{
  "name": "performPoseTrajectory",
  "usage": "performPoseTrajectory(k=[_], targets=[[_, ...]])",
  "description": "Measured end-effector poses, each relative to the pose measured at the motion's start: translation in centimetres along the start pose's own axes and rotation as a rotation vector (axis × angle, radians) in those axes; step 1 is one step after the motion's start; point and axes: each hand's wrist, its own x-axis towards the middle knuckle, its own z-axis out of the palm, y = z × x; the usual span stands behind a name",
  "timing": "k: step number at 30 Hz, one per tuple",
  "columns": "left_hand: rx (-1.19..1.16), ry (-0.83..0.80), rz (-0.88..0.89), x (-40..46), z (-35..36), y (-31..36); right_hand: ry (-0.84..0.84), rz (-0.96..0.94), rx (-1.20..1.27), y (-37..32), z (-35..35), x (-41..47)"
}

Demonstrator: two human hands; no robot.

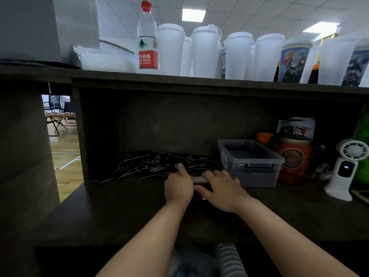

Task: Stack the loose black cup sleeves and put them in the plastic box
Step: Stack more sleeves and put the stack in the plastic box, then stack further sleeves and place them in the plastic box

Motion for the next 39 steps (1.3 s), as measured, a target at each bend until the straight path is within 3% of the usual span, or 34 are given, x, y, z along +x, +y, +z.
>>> performPoseTrajectory(k=[3, 7, 13, 15, 18, 23, 27, 30, 33, 36, 39], targets=[[-0.020, 0.050, 0.054, 0.5, -0.6, 0.3, 0.046, 0.005, 0.051, -0.8, 0.1, -0.4], [-0.041, 0.094, 0.037, 0.6, -1.9, -0.7, 0.153, -0.052, -0.072, -1.7, 1.7, -0.8], [-0.571, -0.173, -0.092, 0.5, -1.3, -1.1, 0.119, -0.035, 0.025, -1.6, 1.4, -0.1], [-0.613, -0.182, -0.120, 0.7, -1.3, -1.3, 0.100, -0.036, 0.097, -1.4, 1.1, 0.0], [-0.496, -0.181, -0.062, 0.6, -0.9, -1.6, 0.052, -0.034, 0.162, -1.0, 0.7, 0.2], [-0.610, -0.331, -0.065, 1.0, -1.2, -1.5, -0.057, -0.036, 0.051, -1.0, 0.2, 0.4], [-0.521, -0.301, -0.048, 0.7, -1.1, -1.3, -0.078, -0.026, 0.054, -1.3, -0.6, 0.2], [-0.353, -0.256, 0.017, 2.0, -1.7, -1.2, -0.111, -0.037, -0.146, -1.5, -1.6, 0.7], [0.122, -0.015, 0.403, 5.0, -5.4, -2.1, -0.160, -0.137, -0.261, -1.6, -2.4, 1.2], [0.707, 0.093, 0.796, 8.2, -10.3, -5.1, -0.218, -0.188, -0.129, -0.3, -4.3, 1.3], [0.740, 0.108, 0.615, 9.0, -12.0, -6.8, 0.078, -0.155, 0.153, 3.2, -8.7, 2.5]])
